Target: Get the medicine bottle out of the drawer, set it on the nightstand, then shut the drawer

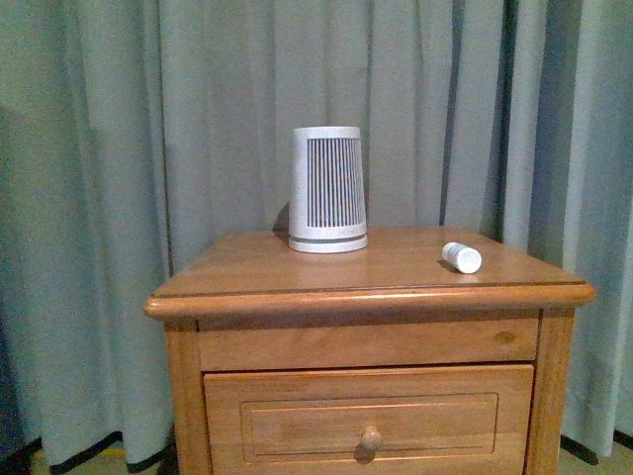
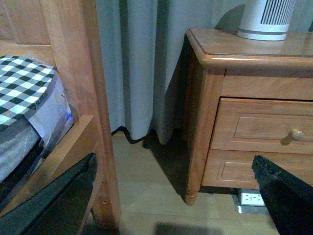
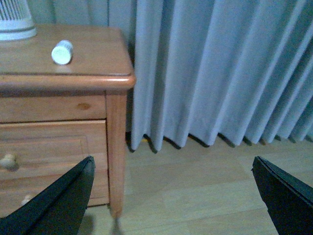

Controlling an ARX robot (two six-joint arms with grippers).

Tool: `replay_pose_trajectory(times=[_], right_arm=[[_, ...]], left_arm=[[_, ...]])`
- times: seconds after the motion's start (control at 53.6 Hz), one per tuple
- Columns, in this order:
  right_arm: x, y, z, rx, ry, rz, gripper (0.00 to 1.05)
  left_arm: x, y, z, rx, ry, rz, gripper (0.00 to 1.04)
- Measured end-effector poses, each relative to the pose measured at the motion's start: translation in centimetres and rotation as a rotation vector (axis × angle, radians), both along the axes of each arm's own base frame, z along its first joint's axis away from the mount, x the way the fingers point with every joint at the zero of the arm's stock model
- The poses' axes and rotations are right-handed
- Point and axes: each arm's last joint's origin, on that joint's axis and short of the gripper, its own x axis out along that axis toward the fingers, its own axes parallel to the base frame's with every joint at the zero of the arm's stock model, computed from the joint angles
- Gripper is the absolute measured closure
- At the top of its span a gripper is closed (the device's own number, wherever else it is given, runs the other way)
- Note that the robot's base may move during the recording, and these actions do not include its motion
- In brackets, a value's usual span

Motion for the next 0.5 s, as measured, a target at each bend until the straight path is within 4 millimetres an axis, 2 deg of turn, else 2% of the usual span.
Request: replay_pose_trajectory(times=[0.112,0.205,0.448,0.504], right_arm=[[-3.3,-0.2,0.2,0.004,-0.044,-0.038,0.07],[-5.4,0.0,-0.9,-0.007,-0.099,-0.044,0.07],[-5.9,-0.3,-5.4,-0.011,-0.086,0.011,0.07],[-6.0,-0.6,-5.5,-0.013,-0.077,0.005,0.07]], left_arm=[[0.0,0.0,0.0,0.000,0.000,0.000,0.07],[0.0,0.0,0.0,0.000,0.000,0.000,0.07],[0.0,0.0,0.0,0.000,0.000,0.000,0.07],[0.0,0.0,0.0,0.000,0.000,0.000,0.07]])
